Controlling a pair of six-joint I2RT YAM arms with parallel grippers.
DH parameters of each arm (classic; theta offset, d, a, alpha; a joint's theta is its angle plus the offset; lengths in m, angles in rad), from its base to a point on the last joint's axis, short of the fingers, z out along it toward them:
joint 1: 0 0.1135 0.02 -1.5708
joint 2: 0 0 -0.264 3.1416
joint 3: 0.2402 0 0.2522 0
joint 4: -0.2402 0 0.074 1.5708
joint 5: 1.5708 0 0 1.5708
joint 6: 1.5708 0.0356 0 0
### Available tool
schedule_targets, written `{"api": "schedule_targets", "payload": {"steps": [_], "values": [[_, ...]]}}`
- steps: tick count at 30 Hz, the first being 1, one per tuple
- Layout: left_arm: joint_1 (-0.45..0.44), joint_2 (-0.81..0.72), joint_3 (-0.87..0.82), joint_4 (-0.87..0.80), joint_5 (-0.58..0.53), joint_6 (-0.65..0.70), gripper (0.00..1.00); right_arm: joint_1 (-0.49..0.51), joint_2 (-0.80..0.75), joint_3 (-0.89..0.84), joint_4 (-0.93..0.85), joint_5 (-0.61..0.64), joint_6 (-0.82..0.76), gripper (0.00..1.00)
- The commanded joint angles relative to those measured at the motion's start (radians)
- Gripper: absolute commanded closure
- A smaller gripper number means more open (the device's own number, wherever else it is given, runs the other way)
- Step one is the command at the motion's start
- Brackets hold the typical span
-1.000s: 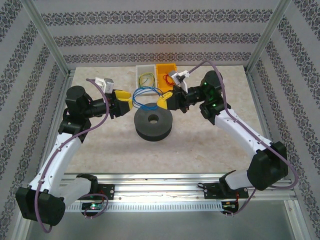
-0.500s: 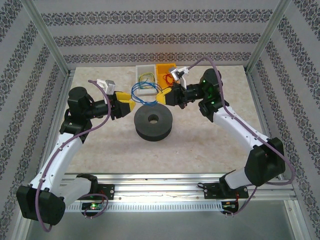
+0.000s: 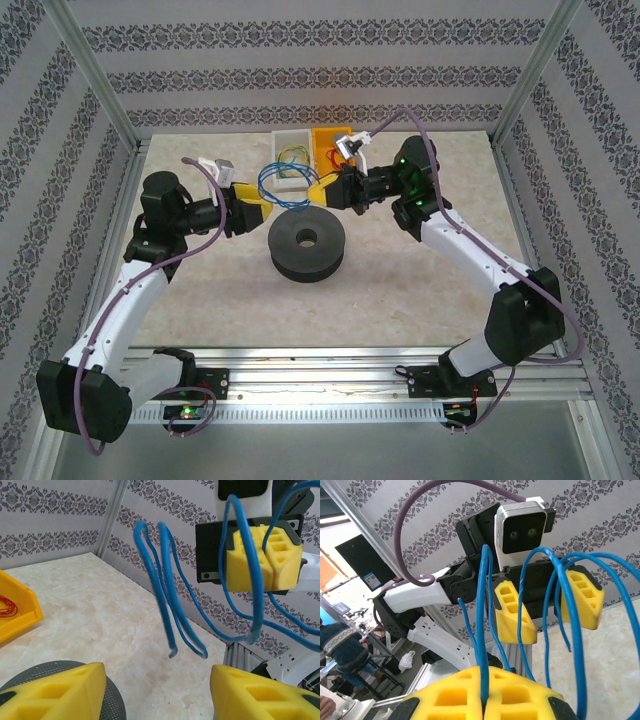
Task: Wrap the cables
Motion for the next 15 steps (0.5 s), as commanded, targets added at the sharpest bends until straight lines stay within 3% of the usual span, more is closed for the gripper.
{"api": "schedule_targets", "payload": {"steps": [1, 11, 15], "values": [[-0.011, 0.002, 0.012, 0.072, -0.003, 0.001, 0.42, 0.021, 0.018, 0.041, 0.052, -0.001, 0.006, 1.00], [-0.011, 0.022, 0.019, 0.095, -0.014, -0.006, 0.42, 0.043, 0.044, 0.056, 0.083, -0.005, 0.026, 1.00], [-0.011, 0.031, 0.017, 0.114, -0.015, -0.015, 0.49, 0.043, 0.037, 0.051, 0.083, -0.007, 0.025, 1.00]]}}
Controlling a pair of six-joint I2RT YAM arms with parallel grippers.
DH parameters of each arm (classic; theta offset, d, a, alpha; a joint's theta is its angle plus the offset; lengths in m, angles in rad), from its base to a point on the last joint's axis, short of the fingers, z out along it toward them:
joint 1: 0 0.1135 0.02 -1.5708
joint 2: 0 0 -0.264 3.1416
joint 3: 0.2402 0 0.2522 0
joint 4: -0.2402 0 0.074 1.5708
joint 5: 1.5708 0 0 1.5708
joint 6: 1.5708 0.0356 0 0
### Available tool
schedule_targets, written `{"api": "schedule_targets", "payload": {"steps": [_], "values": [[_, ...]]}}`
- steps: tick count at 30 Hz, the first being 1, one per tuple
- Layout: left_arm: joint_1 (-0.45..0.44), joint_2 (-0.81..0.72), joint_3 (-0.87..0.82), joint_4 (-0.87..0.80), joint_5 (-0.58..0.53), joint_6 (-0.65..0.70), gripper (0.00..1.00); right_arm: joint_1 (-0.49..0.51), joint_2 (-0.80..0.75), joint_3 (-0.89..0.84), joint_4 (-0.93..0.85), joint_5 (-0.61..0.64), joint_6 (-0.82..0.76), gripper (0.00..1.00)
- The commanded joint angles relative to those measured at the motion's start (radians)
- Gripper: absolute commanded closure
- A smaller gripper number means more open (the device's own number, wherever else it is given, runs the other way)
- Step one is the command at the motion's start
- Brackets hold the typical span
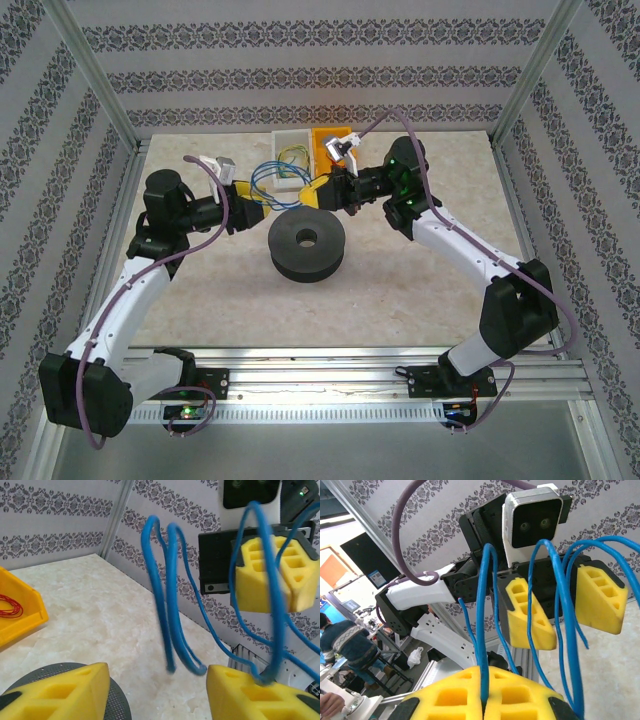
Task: Wrap the cables
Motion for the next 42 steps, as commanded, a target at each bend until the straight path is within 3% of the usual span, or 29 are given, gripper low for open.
{"api": "schedule_targets", "payload": {"steps": [1, 11, 22, 35, 42], "values": [[-0.011, 0.005, 0.015, 0.088, 0.003, -0.008, 0.51, 0.009, -0.009, 0.030, 0.052, -0.007, 0.000, 1.00], [-0.011, 0.000, 0.012, 0.089, -0.002, -0.007, 0.66, 0.008, -0.011, 0.023, 0.053, -0.002, 0.000, 1.00], [-0.011, -0.016, 0.015, 0.066, -0.032, 0.000, 1.00, -0.011, -0.046, -0.029, 0.045, -0.006, -0.015, 1.00], [-0.011, -0.026, 0.041, -0.079, -0.186, 0.073, 1.00, -0.208, -0.208, -0.165, -0.030, -0.042, -0.051, 1.00], [-0.009, -0.023, 0.066, -0.166, -0.249, 0.118, 1.00, -0.412, -0.282, -0.235, -0.112, -0.005, -0.092, 1.00]]}}
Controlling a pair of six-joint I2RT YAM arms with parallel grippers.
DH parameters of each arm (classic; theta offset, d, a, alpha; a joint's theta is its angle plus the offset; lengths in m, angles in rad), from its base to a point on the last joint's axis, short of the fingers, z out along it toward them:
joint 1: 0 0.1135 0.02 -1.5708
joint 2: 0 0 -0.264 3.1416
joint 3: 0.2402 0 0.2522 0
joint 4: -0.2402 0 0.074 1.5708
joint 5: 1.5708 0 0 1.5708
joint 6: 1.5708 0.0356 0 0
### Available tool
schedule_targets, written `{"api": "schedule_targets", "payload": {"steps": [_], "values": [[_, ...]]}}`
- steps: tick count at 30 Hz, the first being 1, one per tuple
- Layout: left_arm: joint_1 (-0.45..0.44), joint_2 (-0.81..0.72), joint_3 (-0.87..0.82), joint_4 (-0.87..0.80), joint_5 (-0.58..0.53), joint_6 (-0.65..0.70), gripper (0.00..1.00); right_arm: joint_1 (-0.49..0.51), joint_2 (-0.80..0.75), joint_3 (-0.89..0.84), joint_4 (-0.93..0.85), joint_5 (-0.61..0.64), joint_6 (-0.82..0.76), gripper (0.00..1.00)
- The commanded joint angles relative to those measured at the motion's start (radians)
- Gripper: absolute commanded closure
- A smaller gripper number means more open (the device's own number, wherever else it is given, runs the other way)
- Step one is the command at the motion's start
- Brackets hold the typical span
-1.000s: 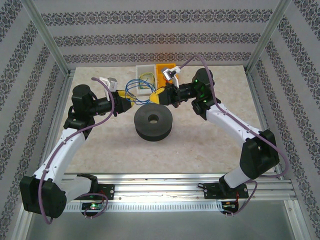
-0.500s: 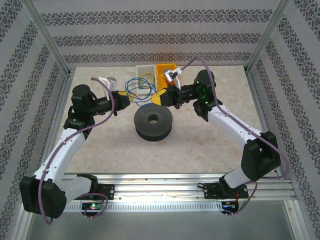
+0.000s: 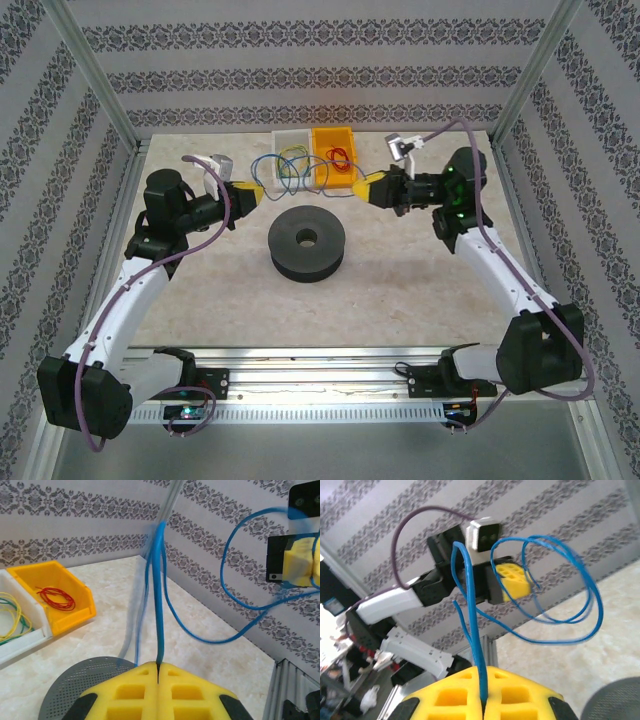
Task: Wrap the cables
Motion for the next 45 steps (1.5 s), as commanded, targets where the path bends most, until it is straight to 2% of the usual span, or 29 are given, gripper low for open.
{"api": "schedule_targets", "payload": {"steps": [1, 3, 6, 12, 13, 18, 21, 23, 27, 33, 37, 45], "values": [[-0.007, -0.014, 0.042, -0.073, -0.055, 0.051, 1.00, -0.095, -0.046, -0.025, -0.046, 0.038, -0.059, 1.00], [-0.006, -0.018, 0.047, -0.093, -0.071, 0.058, 1.00, -0.149, -0.066, -0.028, -0.103, 0.104, -0.097, 1.00], [-0.002, -0.021, 0.047, -0.105, -0.083, 0.060, 1.00, -0.191, -0.070, -0.027, -0.098, 0.124, -0.084, 1.00], [-0.003, 0.023, 0.049, -0.055, -0.038, 0.024, 1.00, -0.134, -0.047, -0.008, -0.051, 0.093, -0.044, 1.00], [-0.003, 0.036, 0.050, -0.040, -0.020, 0.015, 0.93, -0.121, -0.044, -0.005, -0.048, 0.090, -0.041, 1.00], [-0.020, 0.112, 0.070, 0.054, 0.071, -0.028, 0.34, -0.023, -0.019, 0.016, -0.025, 0.065, -0.025, 1.00], [-0.047, 0.145, 0.102, 0.057, 0.087, -0.010, 0.17, 0.042, 0.004, 0.030, -0.018, 0.053, -0.027, 1.00], [-0.063, 0.161, 0.118, 0.057, 0.090, 0.002, 0.14, 0.074, 0.018, 0.035, -0.013, 0.052, -0.028, 1.00], [-0.078, 0.176, 0.121, 0.095, 0.116, 0.000, 0.16, 0.119, 0.052, 0.047, -0.008, 0.049, -0.029, 1.00], [-0.083, 0.186, 0.101, 0.129, 0.138, -0.001, 0.34, 0.161, 0.086, 0.075, 0.008, 0.050, -0.021, 1.00], [-0.083, 0.189, 0.088, 0.128, 0.132, 0.010, 0.42, 0.175, 0.100, 0.093, 0.009, 0.049, -0.018, 1.00], [-0.081, 0.189, 0.064, 0.106, 0.104, 0.042, 0.45, 0.183, 0.100, 0.107, 0.013, 0.048, -0.007, 1.00]]}}
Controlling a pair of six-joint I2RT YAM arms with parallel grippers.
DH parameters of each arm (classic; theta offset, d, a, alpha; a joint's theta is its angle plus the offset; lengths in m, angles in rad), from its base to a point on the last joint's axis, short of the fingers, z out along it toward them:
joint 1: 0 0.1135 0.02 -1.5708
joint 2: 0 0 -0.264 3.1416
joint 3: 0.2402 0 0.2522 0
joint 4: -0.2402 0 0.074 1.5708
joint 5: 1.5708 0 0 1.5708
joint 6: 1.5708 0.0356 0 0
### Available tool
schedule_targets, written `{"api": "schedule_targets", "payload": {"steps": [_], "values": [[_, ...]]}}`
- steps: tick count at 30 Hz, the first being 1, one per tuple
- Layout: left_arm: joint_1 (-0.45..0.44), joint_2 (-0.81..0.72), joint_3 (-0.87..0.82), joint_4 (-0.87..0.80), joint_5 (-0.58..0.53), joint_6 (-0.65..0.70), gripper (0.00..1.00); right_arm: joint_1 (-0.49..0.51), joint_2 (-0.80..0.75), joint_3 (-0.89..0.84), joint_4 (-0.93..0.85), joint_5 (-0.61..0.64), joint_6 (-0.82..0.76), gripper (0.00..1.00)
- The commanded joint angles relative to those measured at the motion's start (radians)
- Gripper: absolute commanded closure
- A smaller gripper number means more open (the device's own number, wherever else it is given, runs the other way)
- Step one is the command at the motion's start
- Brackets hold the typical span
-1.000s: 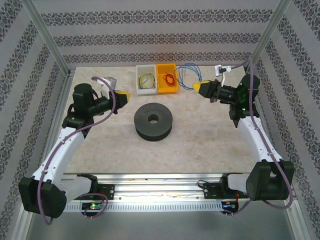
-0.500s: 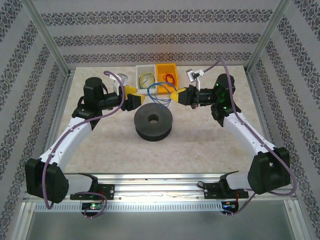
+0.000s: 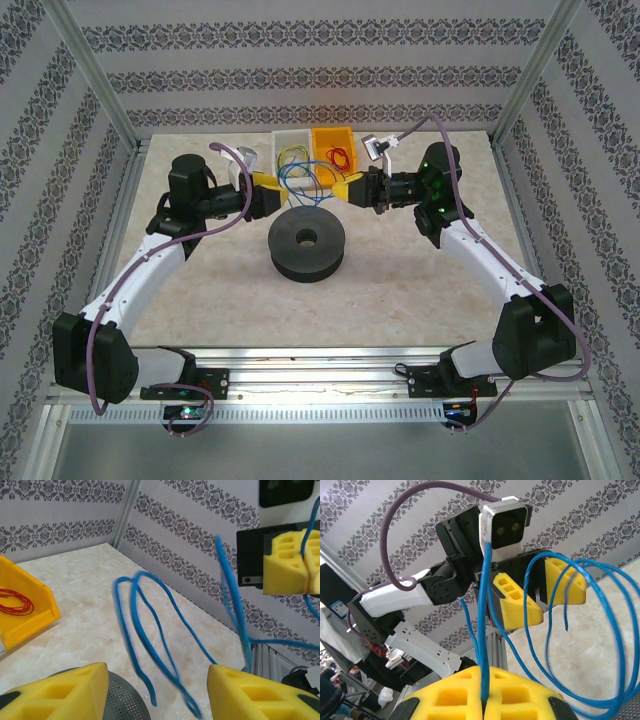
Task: Wrap the cables
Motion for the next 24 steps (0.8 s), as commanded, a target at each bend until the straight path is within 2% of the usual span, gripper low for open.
{"api": "schedule_targets", "payload": {"steps": [1, 10, 24], "values": [[-0.009, -0.002, -0.019, 0.025, -0.006, 0.036, 0.45, 0.014, -0.004, 0.038, 0.042, -0.020, 0.004, 1.00], [0.020, -0.046, -0.081, 0.046, 0.019, 0.055, 0.45, 0.017, -0.021, 0.044, 0.043, -0.025, 0.015, 1.00], [0.025, -0.009, -0.077, 0.143, 0.044, 0.038, 0.45, 0.051, -0.026, 0.036, 0.044, -0.023, 0.018, 1.00]]}}
